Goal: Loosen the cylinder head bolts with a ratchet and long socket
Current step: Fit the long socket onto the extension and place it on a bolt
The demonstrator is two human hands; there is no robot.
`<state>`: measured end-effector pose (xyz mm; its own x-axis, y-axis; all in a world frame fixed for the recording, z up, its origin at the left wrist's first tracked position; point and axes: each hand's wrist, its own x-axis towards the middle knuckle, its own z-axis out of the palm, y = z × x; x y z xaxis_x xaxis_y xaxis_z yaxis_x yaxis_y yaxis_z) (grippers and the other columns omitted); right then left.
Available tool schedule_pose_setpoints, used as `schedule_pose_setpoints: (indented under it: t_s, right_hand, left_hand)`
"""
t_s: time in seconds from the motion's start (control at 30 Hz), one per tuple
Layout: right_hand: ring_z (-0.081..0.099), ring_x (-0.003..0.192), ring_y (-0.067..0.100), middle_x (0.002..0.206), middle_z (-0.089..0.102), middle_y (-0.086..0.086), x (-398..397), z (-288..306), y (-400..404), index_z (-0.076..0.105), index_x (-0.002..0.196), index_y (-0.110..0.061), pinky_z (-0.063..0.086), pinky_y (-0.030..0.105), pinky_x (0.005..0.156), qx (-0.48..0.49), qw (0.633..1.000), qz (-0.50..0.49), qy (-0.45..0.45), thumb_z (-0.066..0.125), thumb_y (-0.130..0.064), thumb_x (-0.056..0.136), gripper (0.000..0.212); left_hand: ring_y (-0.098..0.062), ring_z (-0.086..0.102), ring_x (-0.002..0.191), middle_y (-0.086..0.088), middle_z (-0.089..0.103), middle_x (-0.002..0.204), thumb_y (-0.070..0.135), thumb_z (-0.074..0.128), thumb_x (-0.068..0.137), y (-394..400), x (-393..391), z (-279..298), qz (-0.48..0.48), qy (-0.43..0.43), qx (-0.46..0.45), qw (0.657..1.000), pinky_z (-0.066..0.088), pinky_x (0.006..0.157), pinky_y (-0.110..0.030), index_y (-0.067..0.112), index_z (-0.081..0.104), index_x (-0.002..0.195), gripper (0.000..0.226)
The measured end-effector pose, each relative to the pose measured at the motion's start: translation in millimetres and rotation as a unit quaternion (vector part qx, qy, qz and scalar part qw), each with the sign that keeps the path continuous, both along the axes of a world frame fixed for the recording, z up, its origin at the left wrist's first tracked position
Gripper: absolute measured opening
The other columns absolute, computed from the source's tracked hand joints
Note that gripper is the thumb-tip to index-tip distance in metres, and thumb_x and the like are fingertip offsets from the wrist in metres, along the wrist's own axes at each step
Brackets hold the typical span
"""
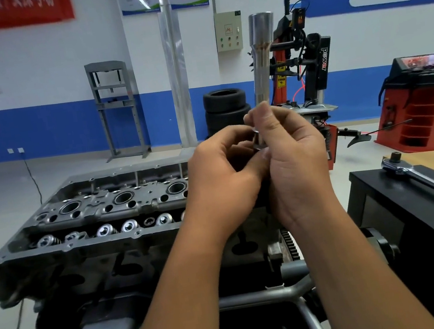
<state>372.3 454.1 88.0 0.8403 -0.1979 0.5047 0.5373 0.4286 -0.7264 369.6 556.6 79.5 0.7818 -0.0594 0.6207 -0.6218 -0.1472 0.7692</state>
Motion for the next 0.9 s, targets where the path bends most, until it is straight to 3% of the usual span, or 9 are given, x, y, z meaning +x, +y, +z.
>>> schedule_pose_setpoints:
  t_s: [0.1,0.23,0.3,0.43,0.6,0.67,0.77,0.9]
  right_hand:
    - [0.070,0.076,0.023,0.081,0.069,0.003,0.4,-1.2,-1.1,0.068,0.090,-0.013,0.063,0.055,0.082,-0.014,1.000,-0.022,-0.011,0.079,-0.036,0.077,0.028]
    - [0.068,0.081,0.025,0.079,0.069,0.005,0.4,-0.4,0.7,0.071,0.089,-0.008,0.057,0.062,0.088,-0.018,1.000,-0.017,-0.010,0.067,-0.041,0.088,0.033]
    - [0.068,0.082,0.026,0.081,0.069,0.005,0.0,0.2,1.7,0.071,0.091,-0.008,0.056,0.064,0.089,-0.006,1.000,-0.010,-0.004,0.067,-0.035,0.093,0.027]
    - [0.071,0.079,0.024,0.087,0.070,0.008,1.3,-1.7,0.0,0.067,0.096,-0.007,0.061,0.060,0.085,-0.016,0.999,-0.040,-0.007,0.076,-0.021,0.092,0.017]
    - [0.067,0.087,0.028,0.090,0.069,0.012,3.4,-2.1,1.4,0.070,0.099,-0.003,0.056,0.064,0.091,-0.031,0.998,-0.048,-0.004,0.066,-0.026,0.100,0.023]
    - [0.065,0.086,0.029,0.089,0.067,0.013,3.5,-1.6,2.3,0.069,0.097,-0.005,0.055,0.066,0.092,-0.020,0.999,-0.037,0.001,0.064,-0.027,0.101,0.023]
    - [0.072,0.081,0.029,0.087,0.071,0.009,2.9,-2.9,1.3,0.066,0.095,-0.011,0.060,0.062,0.085,-0.019,0.999,-0.041,-0.002,0.077,-0.026,0.092,0.018]
    - [0.073,0.093,0.038,0.099,0.072,0.024,4.1,-3.4,1.4,0.066,0.101,-0.002,0.058,0.064,0.090,-0.007,0.998,-0.057,0.002,0.074,-0.024,0.094,0.024]
  left_hand:
    - [-0.009,0.077,0.082,0.005,0.080,0.087,0.018,0.080,0.091,-1.8,1.0,-1.3,0.030,-0.002,-0.017,0.999,0.065,0.072,-0.030,0.021,0.078,0.102,0.011]
    - [-0.010,0.075,0.103,0.006,0.080,0.105,0.012,0.065,0.103,1.5,-0.4,2.2,-0.057,0.014,0.017,0.998,0.064,0.089,-0.035,0.025,0.074,0.117,0.022]
    - [-0.007,0.075,0.100,0.008,0.080,0.103,0.011,0.069,0.100,0.9,-0.3,1.9,-0.036,0.015,0.009,0.999,0.064,0.086,-0.033,0.030,0.073,0.112,0.023]
    - [-0.005,0.076,0.085,0.009,0.080,0.090,0.015,0.081,0.090,-1.6,1.0,-1.3,0.039,-0.003,-0.011,0.999,0.064,0.074,-0.026,0.024,0.078,0.103,0.015]
    - [-0.006,0.075,0.101,0.007,0.080,0.104,0.007,0.067,0.100,1.8,-1.2,2.5,-0.037,0.013,0.017,0.999,0.063,0.089,-0.030,0.020,0.074,0.120,0.024]
    - [-0.005,0.076,0.096,0.007,0.080,0.100,0.008,0.071,0.097,0.7,-1.1,2.6,-0.018,0.016,0.001,1.000,0.064,0.088,-0.033,0.022,0.074,0.115,0.022]
    - [-0.007,0.077,0.088,0.006,0.080,0.092,0.012,0.080,0.090,-2.3,-0.4,-0.1,0.023,0.008,-0.015,1.000,0.065,0.082,-0.036,0.022,0.077,0.108,0.021]
    - [-0.006,0.076,0.099,0.006,0.080,0.102,0.008,0.070,0.099,0.8,0.8,0.7,-0.020,0.003,-0.003,1.000,0.063,0.086,-0.027,0.019,0.077,0.116,0.022]
